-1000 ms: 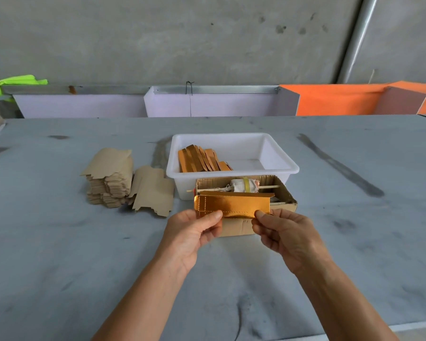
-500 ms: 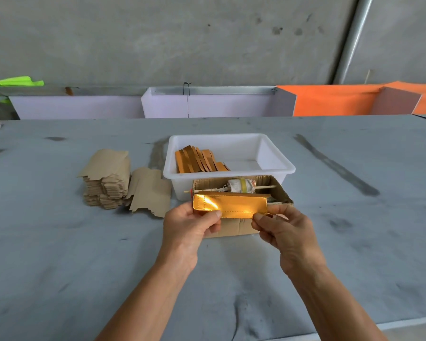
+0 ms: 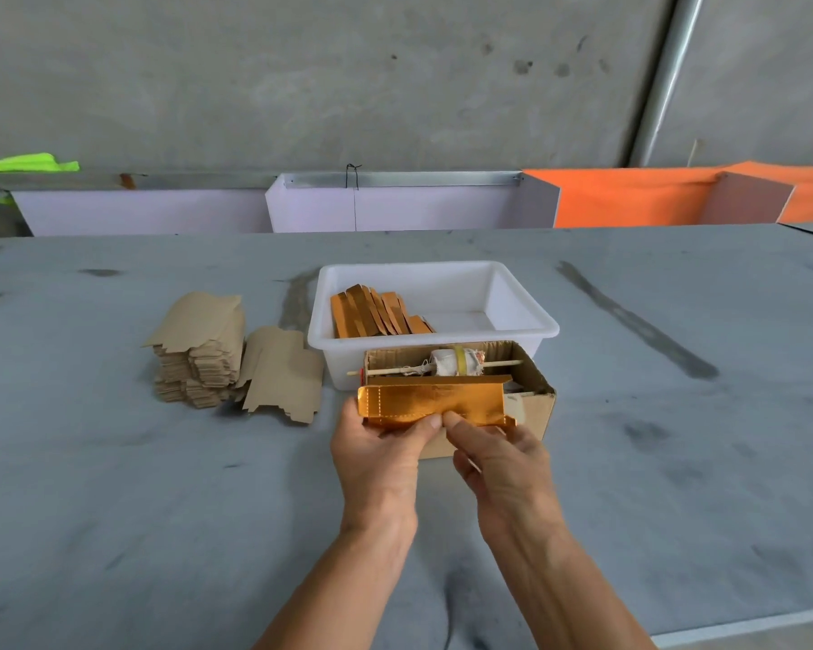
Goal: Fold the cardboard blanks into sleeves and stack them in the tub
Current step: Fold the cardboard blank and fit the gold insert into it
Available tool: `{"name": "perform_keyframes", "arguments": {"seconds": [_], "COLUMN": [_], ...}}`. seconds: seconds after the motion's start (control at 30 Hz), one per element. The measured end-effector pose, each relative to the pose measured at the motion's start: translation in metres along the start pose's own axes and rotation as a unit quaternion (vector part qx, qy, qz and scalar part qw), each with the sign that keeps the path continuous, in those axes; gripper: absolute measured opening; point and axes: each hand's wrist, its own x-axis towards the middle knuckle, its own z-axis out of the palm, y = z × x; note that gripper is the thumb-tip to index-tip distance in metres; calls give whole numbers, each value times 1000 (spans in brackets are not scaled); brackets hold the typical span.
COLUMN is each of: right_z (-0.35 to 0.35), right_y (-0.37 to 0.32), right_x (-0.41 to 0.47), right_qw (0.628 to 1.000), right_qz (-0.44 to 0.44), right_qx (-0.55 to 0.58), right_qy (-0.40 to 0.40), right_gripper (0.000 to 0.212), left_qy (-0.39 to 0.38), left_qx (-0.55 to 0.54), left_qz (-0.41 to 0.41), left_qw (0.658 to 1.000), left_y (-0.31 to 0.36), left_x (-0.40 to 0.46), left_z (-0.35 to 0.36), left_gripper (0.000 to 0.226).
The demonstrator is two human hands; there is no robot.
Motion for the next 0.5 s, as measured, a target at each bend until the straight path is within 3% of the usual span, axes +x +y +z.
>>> {"name": "perform_keyframes", "arguments": {"seconds": [0.1,0.3,0.5], "right_z": [2,-7,-14], "right_y": [2,-1,-6], "right_x": [-2,-1,-1], "right_qw": [999,1000,999], "right_qz": [36,27,32], "right_qx": [31,14,29], "right_qy": [-10,-3,10], "right_gripper": [19,8,21], "left_qy": [7,-1,-27], "left_qx": [2,-6,-22], "left_qz": [-16,-46,-69], "left_qw": [1000,999,997], "left_y": [-1,5,4], "left_x": [-3,2,4], "left_z": [-1,-10,-16], "left_gripper": [45,30,5]}}
